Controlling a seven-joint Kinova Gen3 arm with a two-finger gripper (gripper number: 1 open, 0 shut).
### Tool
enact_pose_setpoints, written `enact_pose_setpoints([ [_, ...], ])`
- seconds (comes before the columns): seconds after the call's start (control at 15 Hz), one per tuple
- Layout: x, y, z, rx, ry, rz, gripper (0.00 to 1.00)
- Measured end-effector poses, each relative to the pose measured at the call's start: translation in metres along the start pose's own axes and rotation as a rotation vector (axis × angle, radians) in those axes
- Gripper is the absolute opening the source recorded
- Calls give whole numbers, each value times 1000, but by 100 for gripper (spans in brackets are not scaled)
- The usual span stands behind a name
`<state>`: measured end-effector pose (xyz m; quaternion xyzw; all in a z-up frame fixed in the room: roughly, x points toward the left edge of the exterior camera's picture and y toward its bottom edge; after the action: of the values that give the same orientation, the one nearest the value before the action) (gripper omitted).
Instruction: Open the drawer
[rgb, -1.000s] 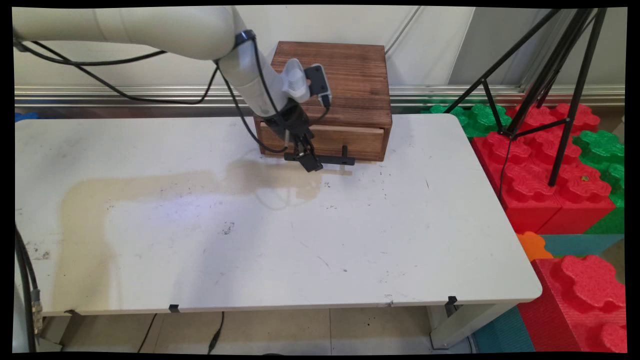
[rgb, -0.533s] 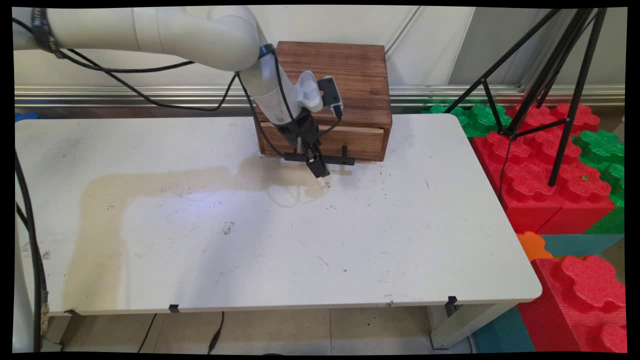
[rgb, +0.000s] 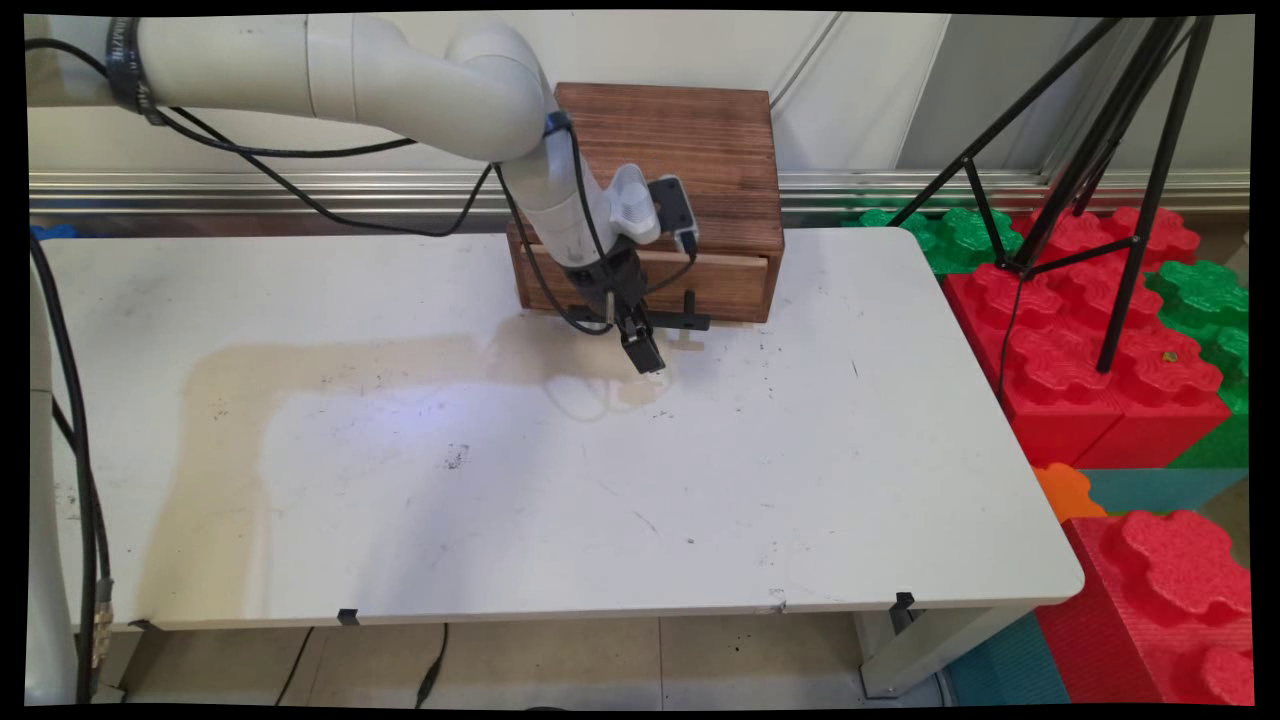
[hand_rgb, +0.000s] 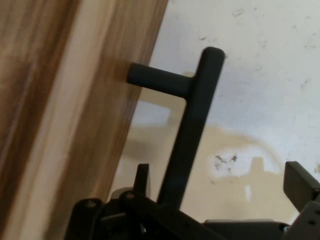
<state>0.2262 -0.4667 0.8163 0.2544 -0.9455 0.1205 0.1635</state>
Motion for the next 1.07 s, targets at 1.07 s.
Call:
enact_pose_setpoints([
  [1.07,11,49,3,-19,-74,-37,100],
])
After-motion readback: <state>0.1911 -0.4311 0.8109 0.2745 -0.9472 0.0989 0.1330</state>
